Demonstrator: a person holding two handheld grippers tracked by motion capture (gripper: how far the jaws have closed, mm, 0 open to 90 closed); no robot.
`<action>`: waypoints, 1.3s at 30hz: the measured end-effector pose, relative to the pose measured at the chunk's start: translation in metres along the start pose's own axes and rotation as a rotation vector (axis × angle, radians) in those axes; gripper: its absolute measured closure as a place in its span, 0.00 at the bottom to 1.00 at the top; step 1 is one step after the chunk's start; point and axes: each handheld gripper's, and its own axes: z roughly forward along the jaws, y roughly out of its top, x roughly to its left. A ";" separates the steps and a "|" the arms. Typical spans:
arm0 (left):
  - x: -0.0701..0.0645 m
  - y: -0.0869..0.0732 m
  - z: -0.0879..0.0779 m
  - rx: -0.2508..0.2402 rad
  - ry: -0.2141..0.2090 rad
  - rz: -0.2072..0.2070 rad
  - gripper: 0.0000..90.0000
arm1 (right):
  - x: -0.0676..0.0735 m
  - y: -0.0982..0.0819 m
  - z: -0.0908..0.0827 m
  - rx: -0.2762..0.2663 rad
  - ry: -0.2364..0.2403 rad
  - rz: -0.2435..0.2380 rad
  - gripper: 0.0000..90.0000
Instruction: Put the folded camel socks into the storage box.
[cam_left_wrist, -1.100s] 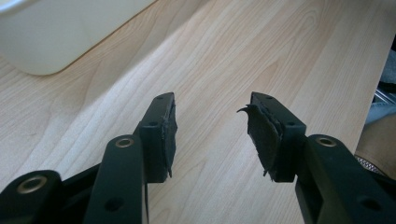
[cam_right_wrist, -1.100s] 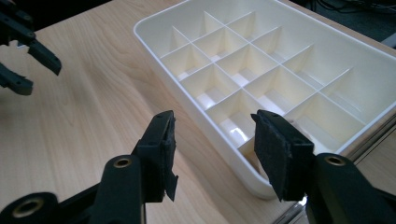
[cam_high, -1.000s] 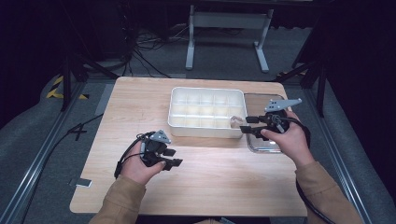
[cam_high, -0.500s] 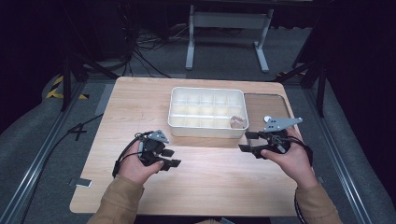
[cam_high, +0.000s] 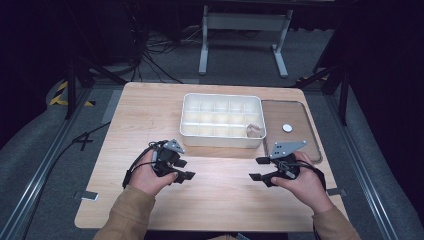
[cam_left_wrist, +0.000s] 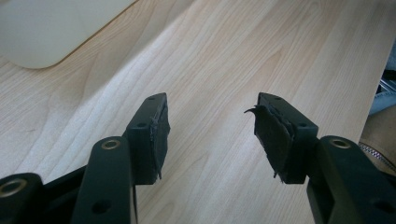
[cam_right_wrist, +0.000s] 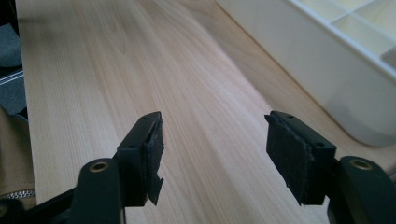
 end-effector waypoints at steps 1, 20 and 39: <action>0.000 0.000 0.000 0.003 -0.001 -0.002 0.51 | 0.000 -0.004 0.004 0.000 0.002 -0.002 0.41; -0.002 -0.002 0.016 0.034 0.000 0.027 0.48 | 0.013 -0.043 0.036 -0.070 0.000 -0.033 0.41; 0.006 -0.008 0.025 0.066 0.018 0.044 0.44 | 0.027 -0.055 0.055 -0.026 0.001 -0.090 0.39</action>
